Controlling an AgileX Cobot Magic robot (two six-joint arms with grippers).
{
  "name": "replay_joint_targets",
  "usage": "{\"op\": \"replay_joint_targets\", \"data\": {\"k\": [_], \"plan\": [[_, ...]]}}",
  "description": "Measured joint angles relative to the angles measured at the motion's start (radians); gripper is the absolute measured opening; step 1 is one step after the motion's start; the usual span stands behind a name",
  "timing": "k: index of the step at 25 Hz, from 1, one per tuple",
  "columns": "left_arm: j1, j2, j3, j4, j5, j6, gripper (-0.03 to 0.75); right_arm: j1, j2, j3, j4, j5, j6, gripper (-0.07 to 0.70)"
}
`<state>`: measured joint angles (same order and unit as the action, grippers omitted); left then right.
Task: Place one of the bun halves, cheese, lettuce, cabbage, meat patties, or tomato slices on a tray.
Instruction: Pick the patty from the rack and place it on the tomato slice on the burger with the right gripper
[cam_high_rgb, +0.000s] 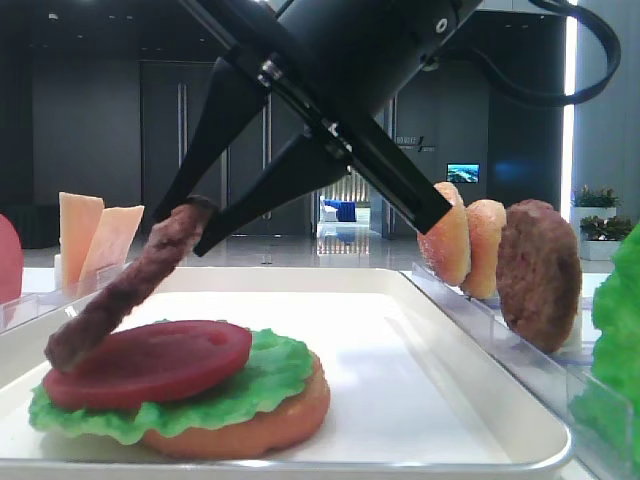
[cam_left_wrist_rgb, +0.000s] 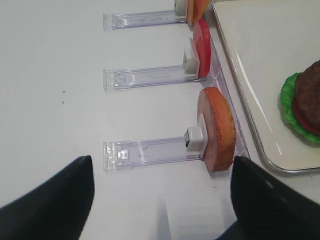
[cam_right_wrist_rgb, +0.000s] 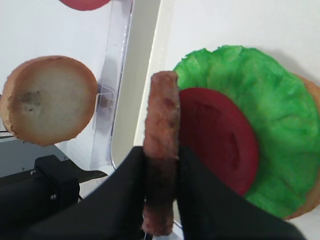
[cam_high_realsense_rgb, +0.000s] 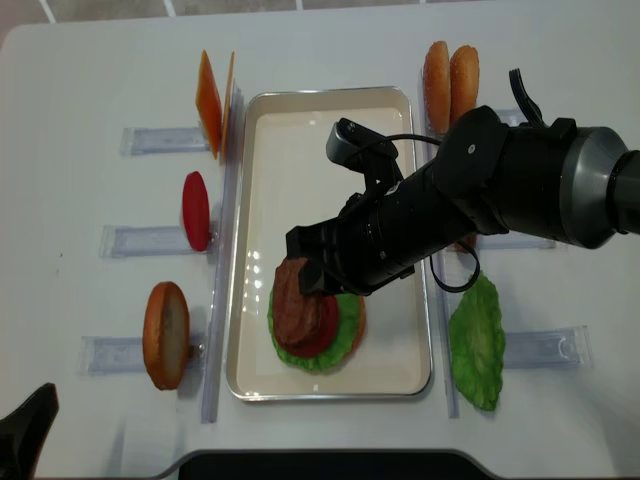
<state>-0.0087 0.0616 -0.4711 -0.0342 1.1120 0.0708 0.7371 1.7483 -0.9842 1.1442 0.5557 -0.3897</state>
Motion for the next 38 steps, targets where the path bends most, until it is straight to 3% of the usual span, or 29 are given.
{"op": "replay_joint_targets", "data": {"k": [10,20,29,38], "plan": [[0.0,0.0,0.0,0.0,0.0,0.0,0.659,0.0,0.0,0.0,-0.003,-0.023,0.0,0.292],[0.0,0.0,0.0,0.0,0.0,0.0,0.659,-0.007,0.0,0.0,-0.03,-0.039,0.0,0.334],[0.0,0.0,0.0,0.0,0.0,0.0,0.659,-0.029,0.0,0.0,-0.059,-0.031,0.002,0.433],[0.0,0.0,0.0,0.0,0.0,0.0,0.659,-0.031,0.0,0.0,-0.3,-0.032,0.211,0.457]]}}
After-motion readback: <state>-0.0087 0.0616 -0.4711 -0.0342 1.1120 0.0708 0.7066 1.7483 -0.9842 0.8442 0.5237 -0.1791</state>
